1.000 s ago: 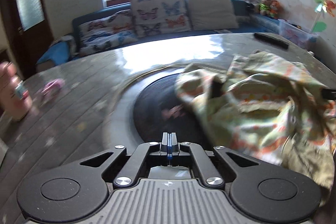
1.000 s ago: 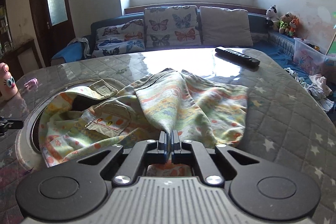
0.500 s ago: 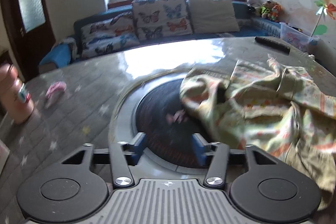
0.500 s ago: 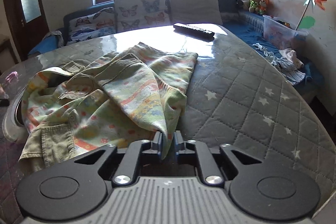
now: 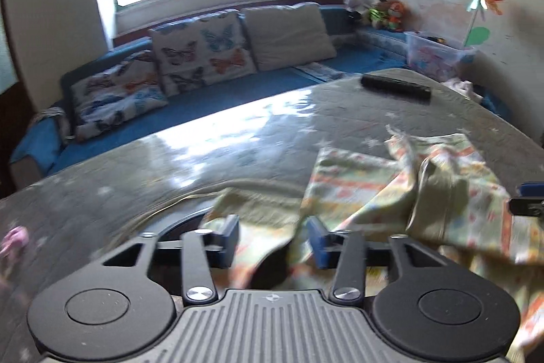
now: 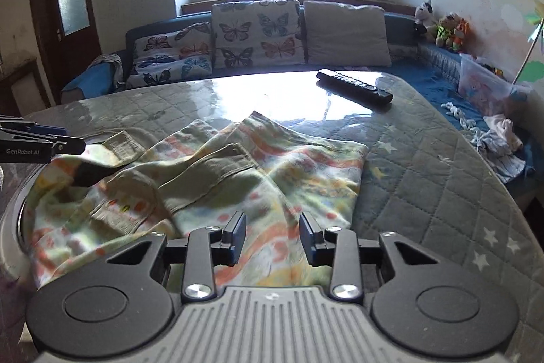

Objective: Fold clothes

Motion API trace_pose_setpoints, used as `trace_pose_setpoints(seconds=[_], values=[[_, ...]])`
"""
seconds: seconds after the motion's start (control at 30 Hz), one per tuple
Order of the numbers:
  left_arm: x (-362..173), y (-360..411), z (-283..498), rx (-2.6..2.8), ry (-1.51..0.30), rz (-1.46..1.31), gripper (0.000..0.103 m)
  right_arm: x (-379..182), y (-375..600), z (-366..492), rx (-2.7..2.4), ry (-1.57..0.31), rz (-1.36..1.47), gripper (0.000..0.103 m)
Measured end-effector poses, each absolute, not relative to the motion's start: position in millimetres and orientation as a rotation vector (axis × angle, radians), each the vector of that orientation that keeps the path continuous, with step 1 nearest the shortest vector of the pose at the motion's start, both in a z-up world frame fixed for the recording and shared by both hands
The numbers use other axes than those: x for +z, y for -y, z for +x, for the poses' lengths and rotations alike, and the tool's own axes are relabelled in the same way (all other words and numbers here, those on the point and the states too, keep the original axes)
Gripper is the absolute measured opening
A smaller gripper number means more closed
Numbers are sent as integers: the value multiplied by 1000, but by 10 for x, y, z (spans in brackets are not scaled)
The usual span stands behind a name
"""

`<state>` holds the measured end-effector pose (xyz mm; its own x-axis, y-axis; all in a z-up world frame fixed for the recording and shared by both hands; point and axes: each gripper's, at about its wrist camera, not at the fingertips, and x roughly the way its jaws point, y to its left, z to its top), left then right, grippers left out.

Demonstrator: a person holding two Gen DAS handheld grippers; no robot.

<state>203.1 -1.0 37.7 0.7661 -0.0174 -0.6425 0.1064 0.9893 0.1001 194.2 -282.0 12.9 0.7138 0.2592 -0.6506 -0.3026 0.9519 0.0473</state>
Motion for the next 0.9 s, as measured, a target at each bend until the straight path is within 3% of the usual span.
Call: trace_pose_setpoints(seconds=[0.03, 0.23, 0.57, 0.7, 0.9], values=[[338, 54, 2142, -77, -700, 137, 35, 100, 2841, 2027, 300, -714, -59, 34], [75, 256, 2691, -150, -747, 106, 35, -44, 3061, 2298, 239, -753, -17, 34], [-151, 248, 2893, -193, -768, 67, 34, -172, 3248, 2404, 232, -776, 7, 38], [-159, 217, 2880, -184, -756, 72, 8, -202, 3259, 2424, 240, -785, 15, 38], [-180, 143, 2721, -80, -730, 134, 2, -250, 3199, 2408, 251, -794, 2, 41]])
